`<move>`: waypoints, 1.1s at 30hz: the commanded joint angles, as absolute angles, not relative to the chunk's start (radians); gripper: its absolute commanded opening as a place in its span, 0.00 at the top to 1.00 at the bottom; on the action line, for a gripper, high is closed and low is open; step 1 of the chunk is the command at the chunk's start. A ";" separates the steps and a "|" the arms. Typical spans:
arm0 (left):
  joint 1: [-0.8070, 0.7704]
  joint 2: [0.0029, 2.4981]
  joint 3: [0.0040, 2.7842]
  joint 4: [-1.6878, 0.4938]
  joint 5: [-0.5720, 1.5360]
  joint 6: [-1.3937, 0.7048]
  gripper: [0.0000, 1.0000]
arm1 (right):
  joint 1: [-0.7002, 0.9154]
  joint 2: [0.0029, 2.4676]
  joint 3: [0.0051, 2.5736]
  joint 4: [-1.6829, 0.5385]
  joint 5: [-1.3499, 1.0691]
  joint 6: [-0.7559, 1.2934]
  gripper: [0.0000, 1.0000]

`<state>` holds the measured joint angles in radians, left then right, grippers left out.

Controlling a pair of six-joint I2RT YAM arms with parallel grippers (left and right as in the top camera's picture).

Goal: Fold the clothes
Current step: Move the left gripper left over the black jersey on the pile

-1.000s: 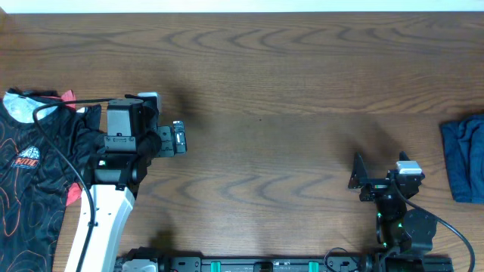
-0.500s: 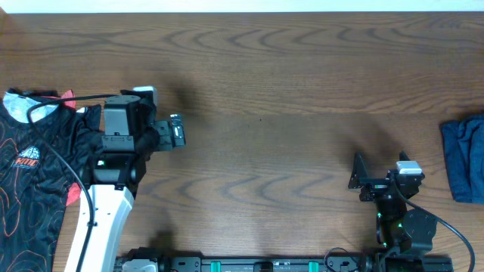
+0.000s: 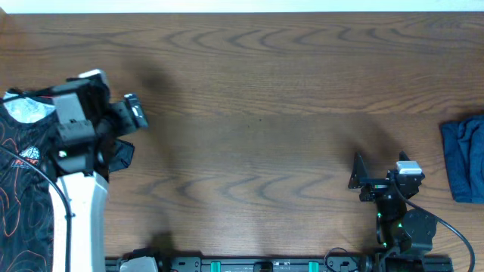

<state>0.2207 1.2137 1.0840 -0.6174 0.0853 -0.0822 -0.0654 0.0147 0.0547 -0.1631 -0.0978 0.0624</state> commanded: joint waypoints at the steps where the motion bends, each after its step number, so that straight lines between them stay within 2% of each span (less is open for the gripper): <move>1: 0.257 1.273 1.155 -0.655 0.050 -0.091 0.05 | -0.072 0.007 0.047 -0.162 -0.102 0.047 0.01; 8: 0.296 1.368 1.219 -0.725 -0.013 -0.091 0.05 | -0.072 0.007 0.047 -0.162 -0.102 0.047 0.01; 25: 0.298 1.381 1.220 -0.691 -0.021 -0.091 0.05 | -0.072 0.007 0.047 -0.162 -0.102 0.047 0.01; 33: 0.298 1.396 1.220 -0.686 -0.125 -0.087 0.05 | -0.072 0.007 0.047 -0.162 -0.102 0.047 0.01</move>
